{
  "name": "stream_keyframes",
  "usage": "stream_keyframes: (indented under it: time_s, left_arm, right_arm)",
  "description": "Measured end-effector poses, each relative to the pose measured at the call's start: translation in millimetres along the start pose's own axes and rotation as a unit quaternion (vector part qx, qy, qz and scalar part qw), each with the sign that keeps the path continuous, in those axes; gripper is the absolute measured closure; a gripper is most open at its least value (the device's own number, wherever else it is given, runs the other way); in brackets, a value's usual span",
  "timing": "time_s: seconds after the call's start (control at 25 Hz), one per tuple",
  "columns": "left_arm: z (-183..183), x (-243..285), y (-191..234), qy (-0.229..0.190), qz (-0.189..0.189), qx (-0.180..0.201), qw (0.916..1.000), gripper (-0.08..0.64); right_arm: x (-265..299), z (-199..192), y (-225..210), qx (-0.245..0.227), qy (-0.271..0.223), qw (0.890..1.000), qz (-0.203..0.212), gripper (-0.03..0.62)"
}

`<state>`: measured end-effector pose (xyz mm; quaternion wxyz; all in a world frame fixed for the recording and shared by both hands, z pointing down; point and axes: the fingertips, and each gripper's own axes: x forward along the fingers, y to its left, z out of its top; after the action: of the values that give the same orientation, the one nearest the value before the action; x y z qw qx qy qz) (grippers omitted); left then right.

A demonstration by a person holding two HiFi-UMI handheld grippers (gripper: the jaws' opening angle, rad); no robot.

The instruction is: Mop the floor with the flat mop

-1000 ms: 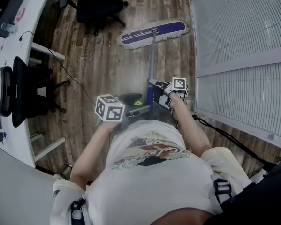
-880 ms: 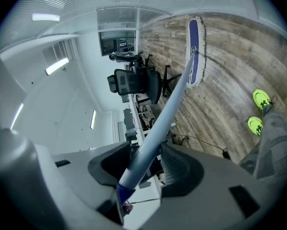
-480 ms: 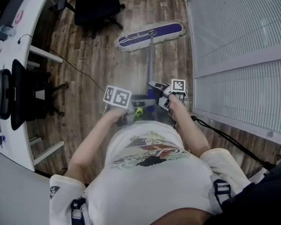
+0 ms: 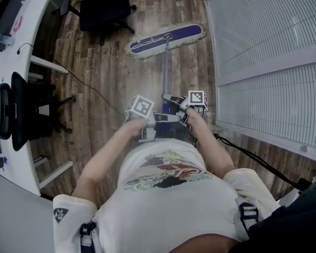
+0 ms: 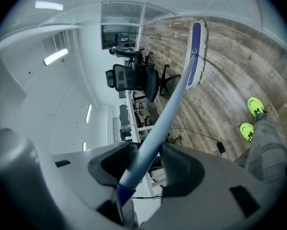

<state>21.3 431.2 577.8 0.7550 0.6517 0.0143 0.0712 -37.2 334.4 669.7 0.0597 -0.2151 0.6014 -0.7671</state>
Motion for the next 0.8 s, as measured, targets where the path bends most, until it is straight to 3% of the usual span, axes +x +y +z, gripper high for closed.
stream_keyframes:
  time_s: [0.2, 0.4, 0.6, 0.68, 0.8]
  left_arm:
    - [2.6, 4.5, -1.3, -0.007, -0.016, 0.013, 0.9998, 0.275]
    - [-8.2, 3.6, 7.9, -0.011, -0.016, -0.031, 0.9993, 0.318]
    - [-16.8, -8.7, -2.0, -0.021, -0.059, -0.069, 0.9957, 0.370]
    - [-25.5, -21.9, -13.3, -0.029, -0.081, -0.090, 0.9922, 0.377]
    - [-40.7, -29.3, -20.3, -0.003, -0.072, -0.090, 0.9933, 0.377]
  right_arm:
    - [-5.6, 2.8, -6.1, 0.011, -0.011, 1.000, -0.004, 0.397]
    - [-6.1, -7.3, -7.1, 0.027, -0.008, 1.000, 0.006, 0.397]
    - [6.5, -10.4, -20.9, 0.000, 0.064, 0.998, 0.027, 0.376]
    - [6.4, -0.2, -30.4, 0.013, 0.042, 0.999, 0.021, 0.376]
    - [8.3, 15.5, -40.5, 0.044, 0.013, 0.999, 0.015, 0.377]
